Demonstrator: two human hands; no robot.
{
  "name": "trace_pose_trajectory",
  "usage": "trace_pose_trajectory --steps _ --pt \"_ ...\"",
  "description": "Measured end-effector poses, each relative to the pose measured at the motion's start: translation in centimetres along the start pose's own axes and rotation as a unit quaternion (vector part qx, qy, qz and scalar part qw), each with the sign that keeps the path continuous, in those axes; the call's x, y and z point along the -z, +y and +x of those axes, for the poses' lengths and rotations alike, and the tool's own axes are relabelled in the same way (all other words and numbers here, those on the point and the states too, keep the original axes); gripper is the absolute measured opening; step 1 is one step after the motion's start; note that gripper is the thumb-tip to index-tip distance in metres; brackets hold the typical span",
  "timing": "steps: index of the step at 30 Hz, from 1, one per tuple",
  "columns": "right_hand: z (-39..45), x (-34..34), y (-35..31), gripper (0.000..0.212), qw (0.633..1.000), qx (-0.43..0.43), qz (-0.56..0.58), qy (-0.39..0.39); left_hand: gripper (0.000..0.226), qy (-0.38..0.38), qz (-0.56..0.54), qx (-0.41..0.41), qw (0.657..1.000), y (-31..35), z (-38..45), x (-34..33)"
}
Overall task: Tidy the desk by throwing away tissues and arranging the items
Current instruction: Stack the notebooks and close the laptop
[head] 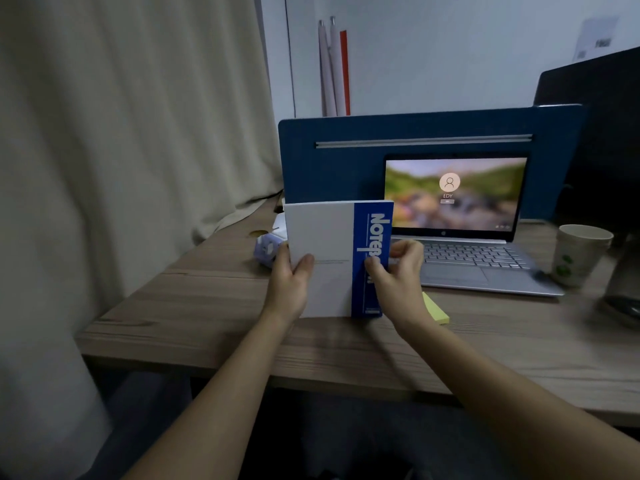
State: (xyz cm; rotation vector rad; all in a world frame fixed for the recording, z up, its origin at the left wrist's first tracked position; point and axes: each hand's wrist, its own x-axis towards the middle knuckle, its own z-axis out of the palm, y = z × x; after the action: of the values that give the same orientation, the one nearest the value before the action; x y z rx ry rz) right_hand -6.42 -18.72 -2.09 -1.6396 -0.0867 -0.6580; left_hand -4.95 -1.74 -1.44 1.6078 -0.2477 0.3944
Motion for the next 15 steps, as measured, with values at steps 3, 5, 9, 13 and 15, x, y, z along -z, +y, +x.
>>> trace_pose_trajectory --steps 3,5,9,13,15 --pt "-0.8 0.5 1.2 0.035 0.996 -0.047 0.038 -0.068 0.035 -0.013 0.011 0.006 1.0 -1.6 -0.6 0.1" --pt "-1.0 0.5 2.0 0.032 0.988 -0.077 -0.025 -0.131 0.04 -0.019 0.028 0.031 0.999 -2.7 -0.9 0.1" --pt "-0.5 0.5 3.0 0.03 0.983 -0.087 -0.097 -0.128 0.038 -0.02 0.048 0.05 0.997 -3.6 -0.6 0.0" --pt "1.4 1.1 3.4 0.016 0.993 -0.058 -0.085 -0.062 0.021 -0.053 0.054 0.048 0.996 -3.5 1.1 -0.2" --pt "2.6 1.5 3.7 0.012 0.994 -0.082 -0.062 -0.029 0.017 -0.067 0.027 0.043 0.996 -3.4 2.1 -0.5"
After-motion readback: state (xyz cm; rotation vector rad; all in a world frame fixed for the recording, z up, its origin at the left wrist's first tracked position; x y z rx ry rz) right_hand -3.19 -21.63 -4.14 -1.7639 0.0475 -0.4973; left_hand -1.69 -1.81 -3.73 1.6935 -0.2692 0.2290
